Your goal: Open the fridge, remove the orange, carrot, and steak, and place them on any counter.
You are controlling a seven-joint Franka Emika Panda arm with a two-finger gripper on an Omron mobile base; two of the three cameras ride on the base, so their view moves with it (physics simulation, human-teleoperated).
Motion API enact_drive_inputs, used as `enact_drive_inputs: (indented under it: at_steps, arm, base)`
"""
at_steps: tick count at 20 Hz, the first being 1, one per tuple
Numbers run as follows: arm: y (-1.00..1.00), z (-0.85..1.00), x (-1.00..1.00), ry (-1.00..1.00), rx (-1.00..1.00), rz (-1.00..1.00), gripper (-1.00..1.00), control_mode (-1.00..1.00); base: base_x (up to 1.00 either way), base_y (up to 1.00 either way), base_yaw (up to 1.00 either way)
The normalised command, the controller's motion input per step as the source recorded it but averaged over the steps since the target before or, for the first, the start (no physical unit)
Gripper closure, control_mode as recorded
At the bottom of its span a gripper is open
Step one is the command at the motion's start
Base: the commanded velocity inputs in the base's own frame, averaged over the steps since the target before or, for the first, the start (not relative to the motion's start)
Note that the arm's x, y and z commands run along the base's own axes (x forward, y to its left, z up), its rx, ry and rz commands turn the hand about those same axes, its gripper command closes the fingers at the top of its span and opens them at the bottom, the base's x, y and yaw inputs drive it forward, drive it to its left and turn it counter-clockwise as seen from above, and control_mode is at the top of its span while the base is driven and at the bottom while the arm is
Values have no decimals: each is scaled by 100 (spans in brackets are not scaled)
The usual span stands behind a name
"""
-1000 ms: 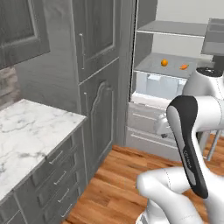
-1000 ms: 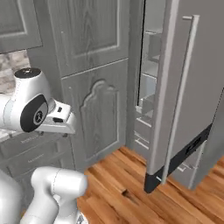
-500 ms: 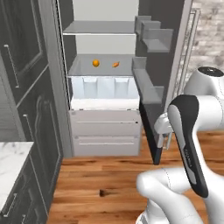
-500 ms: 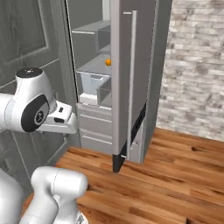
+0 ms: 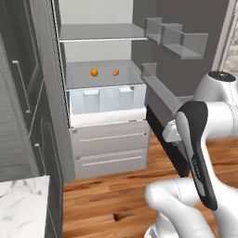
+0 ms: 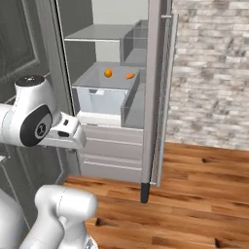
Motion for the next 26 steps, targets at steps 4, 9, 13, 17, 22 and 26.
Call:
enact_drive_inputs:
  at_steps: [4, 9, 13, 17, 22, 26]
  arm:
    - [0, 0, 0, 0, 0, 0, -100, 100]
    - [0, 0, 0, 0, 0, 0, -100, 100]
    - [0, 0, 0, 0, 0, 0, -100, 100]
    - [0, 0, 0, 0, 0, 0, -100, 100]
    - [0, 0, 0, 0, 0, 0, -100, 100]
    - [0, 0, 0, 0, 0, 0, -100, 100]
  base:
    - [58, 4, -13]
    - [69, 14, -2]
    - [59, 32, 0]
    - [62, 21, 0]
    - [45, 11, 0]
    - [45, 2, 0]
